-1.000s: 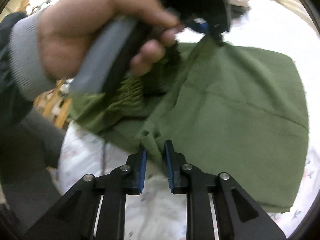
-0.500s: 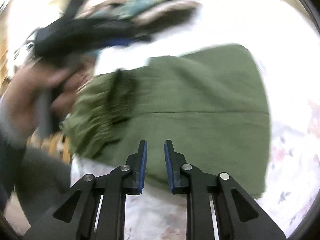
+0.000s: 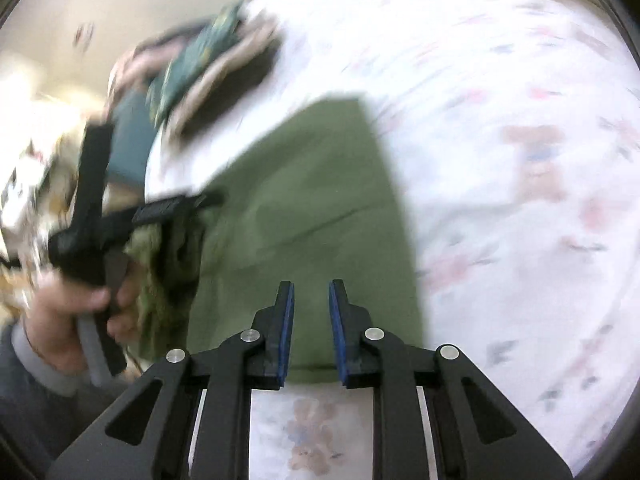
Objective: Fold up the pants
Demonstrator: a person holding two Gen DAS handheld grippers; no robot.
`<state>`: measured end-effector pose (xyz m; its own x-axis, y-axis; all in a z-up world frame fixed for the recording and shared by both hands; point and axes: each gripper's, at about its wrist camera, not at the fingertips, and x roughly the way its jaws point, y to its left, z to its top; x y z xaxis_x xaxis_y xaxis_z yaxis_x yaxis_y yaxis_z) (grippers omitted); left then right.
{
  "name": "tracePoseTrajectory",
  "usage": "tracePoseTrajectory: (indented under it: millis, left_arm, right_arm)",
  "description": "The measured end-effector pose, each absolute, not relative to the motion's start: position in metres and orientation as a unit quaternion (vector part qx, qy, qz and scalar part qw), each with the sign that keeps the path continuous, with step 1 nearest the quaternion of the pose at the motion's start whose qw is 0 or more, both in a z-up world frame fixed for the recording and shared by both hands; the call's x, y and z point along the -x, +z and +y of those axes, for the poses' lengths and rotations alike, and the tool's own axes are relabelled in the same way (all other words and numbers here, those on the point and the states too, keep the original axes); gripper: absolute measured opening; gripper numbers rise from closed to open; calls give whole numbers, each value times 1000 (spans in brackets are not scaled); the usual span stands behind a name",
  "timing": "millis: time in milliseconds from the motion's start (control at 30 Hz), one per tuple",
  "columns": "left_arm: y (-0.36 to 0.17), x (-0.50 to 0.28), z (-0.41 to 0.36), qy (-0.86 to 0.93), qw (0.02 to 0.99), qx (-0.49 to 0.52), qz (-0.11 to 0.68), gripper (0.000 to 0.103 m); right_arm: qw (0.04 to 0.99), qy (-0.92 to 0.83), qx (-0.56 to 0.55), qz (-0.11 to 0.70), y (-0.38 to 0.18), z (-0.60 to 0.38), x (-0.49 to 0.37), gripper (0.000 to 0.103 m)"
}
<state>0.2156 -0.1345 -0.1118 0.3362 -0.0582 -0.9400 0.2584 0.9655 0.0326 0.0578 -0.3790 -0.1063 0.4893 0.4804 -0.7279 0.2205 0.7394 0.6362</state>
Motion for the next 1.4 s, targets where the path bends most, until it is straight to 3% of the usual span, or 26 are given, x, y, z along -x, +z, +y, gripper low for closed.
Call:
tracePoseTrajectory:
  millis: [67, 200, 367, 633, 700, 800, 833, 867, 1000, 1267, 1400]
  left_arm:
    - [-98, -206, -136, -101, 824, -77, 553, 58]
    - [-89, -194, -143, -109, 838, -63, 531, 66]
    - [-103, -186, -140, -84, 826, -12, 557, 66]
    - [-82, -180, -148, -84, 837, -54, 538, 66]
    - [-80, -180, -147, -90, 835, -48, 540, 66]
    - [-80, -181, -153, -104, 832, -55, 542, 66]
    - [-80, -182, -156, -106, 830, -65, 543, 66]
    - [-80, -184, -159, -106, 830, -73, 543, 66]
    - [-77, -196, -162, -118, 821, -24, 557, 66]
    - [-80, -216, -213, -158, 779, -56, 605, 66]
    - [-70, -221, -245, -189, 786, -43, 587, 66]
  right_arm:
    - [777, 54, -393, 489, -114, -399, -47, 61]
    - [753, 27, -440, 489, -133, -419, -35, 62]
    - [720, 39, -419, 551, -169, -391, -49, 61]
    - [724, 63, -407, 554, -170, -361, -50, 54]
    - [734, 52, -366, 570, -171, -349, -57, 46]
    - [743, 42, -334, 578, -167, -342, -60, 26]
    - [742, 47, -343, 574, -165, -343, -62, 14]
    - [745, 49, -343, 569, -161, -342, -62, 11]
    - [769, 60, -341, 538, -142, -337, -56, 8]
    - [821, 122, -329, 451, -86, -309, -42, 8]
    - [815, 144, -330, 454, -86, -305, -47, 7]
